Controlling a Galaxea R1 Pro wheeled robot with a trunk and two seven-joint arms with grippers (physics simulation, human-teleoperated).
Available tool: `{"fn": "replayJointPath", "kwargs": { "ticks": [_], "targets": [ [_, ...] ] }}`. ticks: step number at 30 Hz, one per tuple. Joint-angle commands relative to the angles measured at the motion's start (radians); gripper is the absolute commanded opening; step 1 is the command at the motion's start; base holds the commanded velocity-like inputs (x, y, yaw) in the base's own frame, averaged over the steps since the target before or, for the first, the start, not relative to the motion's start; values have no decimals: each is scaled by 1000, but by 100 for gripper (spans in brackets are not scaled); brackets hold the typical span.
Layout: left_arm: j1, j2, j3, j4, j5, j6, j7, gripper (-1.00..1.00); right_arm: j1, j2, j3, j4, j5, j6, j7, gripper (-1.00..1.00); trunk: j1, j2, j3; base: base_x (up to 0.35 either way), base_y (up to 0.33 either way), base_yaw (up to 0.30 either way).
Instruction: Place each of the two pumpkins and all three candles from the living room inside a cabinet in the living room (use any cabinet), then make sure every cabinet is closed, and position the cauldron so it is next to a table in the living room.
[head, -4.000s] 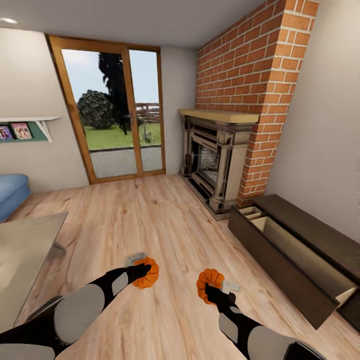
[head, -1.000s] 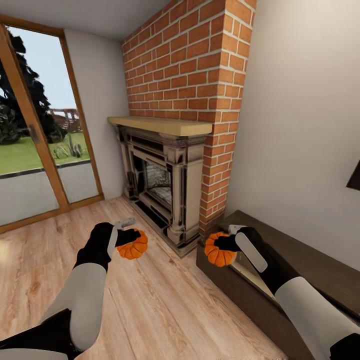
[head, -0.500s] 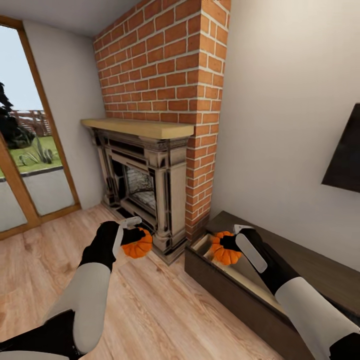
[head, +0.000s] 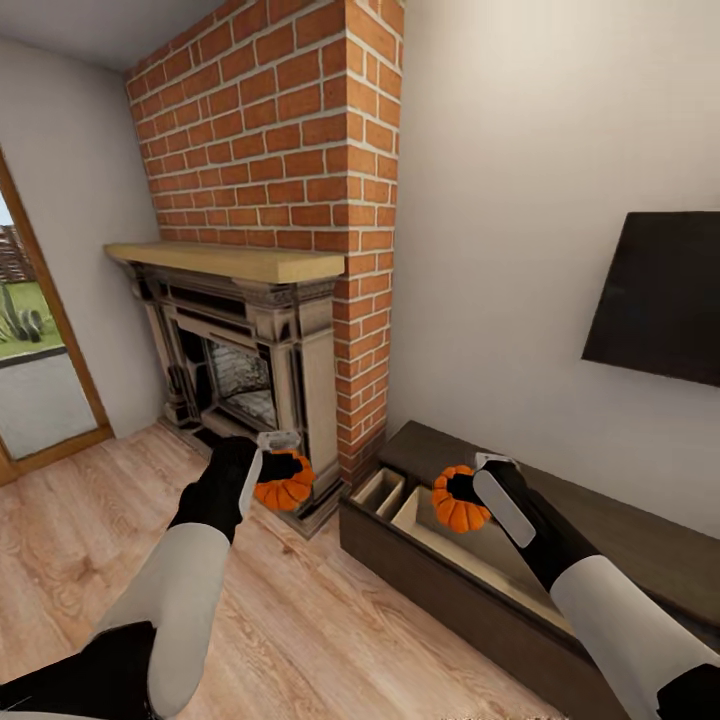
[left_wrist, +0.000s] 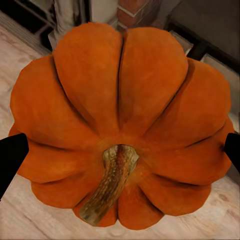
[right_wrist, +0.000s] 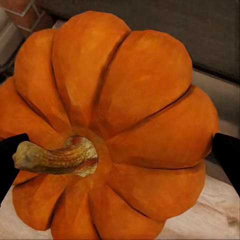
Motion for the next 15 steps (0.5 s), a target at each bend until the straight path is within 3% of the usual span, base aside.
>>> {"fn": "replayJointPath", "kwargs": {
  "ticks": [1,5,10,15],
  "targets": [
    [-1,-1,1,0,-8,4,-8,-100,-2,-2,4,2,-8,-18,-10,-100,0,-1,-1,0,0,-259],
    [-1,-1,-6,14,-6,1,-17,-100,-2,0,3,41,-8,-92,-53,-100,0,-1,3,0,0,-249],
    [-1,-1,-9,19,-6,-1,-26,-100,-2,3,4,83,-9,-241,-151,-100,0,-1,7,0,0,-237],
    [-1,-1,-9,26,-6,-2,-27,-100,-2,3,5,102,-12,-268,-169,-100,0,-1,11,0,0,-248]
  ]
}}
